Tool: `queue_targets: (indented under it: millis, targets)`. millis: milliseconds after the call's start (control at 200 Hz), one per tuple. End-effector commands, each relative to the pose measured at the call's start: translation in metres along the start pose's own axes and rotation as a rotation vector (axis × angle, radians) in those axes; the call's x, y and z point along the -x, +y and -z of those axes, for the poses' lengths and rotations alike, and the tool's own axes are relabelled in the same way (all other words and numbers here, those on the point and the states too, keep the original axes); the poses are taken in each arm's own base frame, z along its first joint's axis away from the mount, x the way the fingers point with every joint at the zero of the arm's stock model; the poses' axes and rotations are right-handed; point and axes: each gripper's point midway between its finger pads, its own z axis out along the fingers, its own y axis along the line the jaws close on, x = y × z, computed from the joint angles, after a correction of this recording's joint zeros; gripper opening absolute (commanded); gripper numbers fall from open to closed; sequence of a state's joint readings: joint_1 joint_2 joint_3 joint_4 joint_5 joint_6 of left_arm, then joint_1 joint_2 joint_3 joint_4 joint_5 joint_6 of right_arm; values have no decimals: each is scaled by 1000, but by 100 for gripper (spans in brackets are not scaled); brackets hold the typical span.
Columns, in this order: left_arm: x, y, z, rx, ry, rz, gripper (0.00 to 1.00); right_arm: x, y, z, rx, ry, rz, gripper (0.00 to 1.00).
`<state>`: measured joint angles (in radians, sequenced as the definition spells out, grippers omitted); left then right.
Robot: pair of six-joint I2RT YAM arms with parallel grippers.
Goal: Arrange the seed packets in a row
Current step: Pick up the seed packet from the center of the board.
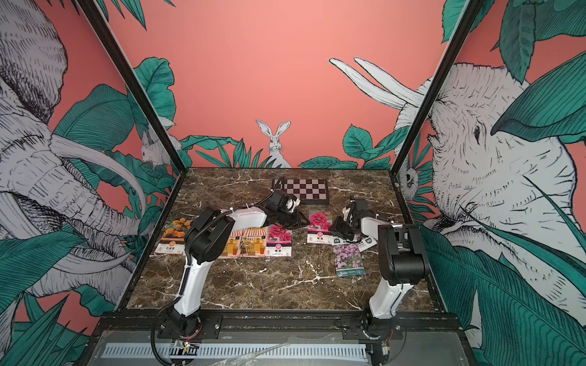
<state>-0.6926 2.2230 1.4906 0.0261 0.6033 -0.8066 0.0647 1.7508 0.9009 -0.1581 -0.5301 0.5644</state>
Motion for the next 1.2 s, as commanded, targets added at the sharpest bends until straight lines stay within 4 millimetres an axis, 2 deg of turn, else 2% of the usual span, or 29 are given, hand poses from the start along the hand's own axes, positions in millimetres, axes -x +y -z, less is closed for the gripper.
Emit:
queue_targets:
  millis: [0,145,300,665,845,945,1105,1195]
  targets:
    - [-7,-23,-9,-26,21,-47,31,-11,-18,-8,-55,21,-3,29]
    - [-7,-21,-24,-2,9,-40,28,-13,-18,-10,-45,28,-4,28]
    - [-12,-9,-31,42,25,-20,26,-13,-13,-11,-15,33,-1,28]
    - [-31,24,-29,148,59,-6,25,-3,29,-8,247,17,2,26]
    - [-33,33,-26,178,58,-4,25,-1,40,-5,321,16,5,26]
    - [-31,35,-22,185,50,-1,25,-2,38,-8,329,14,-5,26]
    - [-29,41,-18,189,42,11,24,0,9,-16,167,-16,-15,24]
    - [-30,41,-17,186,46,13,24,-2,4,-19,136,-2,-12,24]
